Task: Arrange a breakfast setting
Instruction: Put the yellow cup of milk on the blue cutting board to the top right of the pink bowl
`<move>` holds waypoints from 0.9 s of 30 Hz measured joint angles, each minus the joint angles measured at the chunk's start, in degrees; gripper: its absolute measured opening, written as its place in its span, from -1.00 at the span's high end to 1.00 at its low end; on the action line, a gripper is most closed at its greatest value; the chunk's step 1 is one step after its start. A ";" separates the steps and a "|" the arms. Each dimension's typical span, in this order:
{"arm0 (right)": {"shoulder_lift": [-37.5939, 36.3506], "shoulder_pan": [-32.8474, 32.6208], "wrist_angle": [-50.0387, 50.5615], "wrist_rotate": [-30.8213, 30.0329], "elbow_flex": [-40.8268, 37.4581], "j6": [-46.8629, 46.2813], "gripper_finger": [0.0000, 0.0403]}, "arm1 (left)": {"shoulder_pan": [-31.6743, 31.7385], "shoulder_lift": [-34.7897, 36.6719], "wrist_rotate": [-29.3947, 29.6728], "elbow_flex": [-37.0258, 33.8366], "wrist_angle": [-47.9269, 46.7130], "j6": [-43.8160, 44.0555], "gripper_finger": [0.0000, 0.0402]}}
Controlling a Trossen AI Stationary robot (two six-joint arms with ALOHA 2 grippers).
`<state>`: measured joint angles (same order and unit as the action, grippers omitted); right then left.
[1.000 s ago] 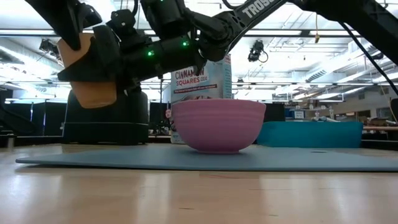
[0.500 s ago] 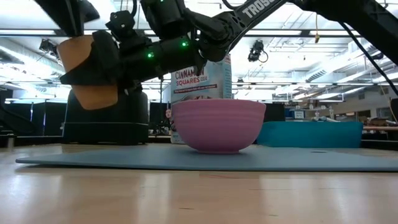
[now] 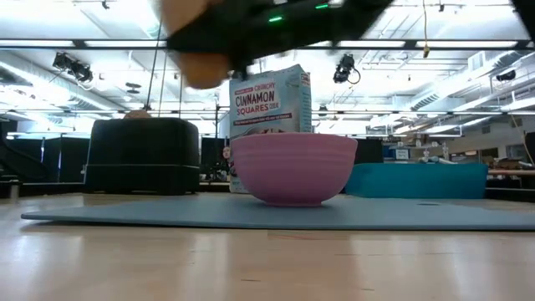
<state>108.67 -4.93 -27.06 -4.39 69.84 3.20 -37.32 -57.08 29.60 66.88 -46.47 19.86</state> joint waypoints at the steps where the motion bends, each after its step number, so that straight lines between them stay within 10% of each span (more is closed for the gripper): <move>1: -3.36 -0.43 -1.85 -2.54 -4.33 0.00 -0.53 | -0.55 0.85 0.65 -1.18 1.71 -1.06 0.21; 13: -33.32 -3.39 -9.09 -18.52 -41.25 -4.52 -0.53 | 2.27 2.83 2.81 -16.03 26.67 -11.25 0.22; 27: -35.14 3.14 -30.57 -12.51 -63.61 -5.57 -0.53 | 10.18 2.80 1.64 -27.57 43.18 -8.58 0.22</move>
<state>73.53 -1.79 -57.63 -16.90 6.23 -2.37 -27.14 -54.28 31.24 39.31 -3.30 11.28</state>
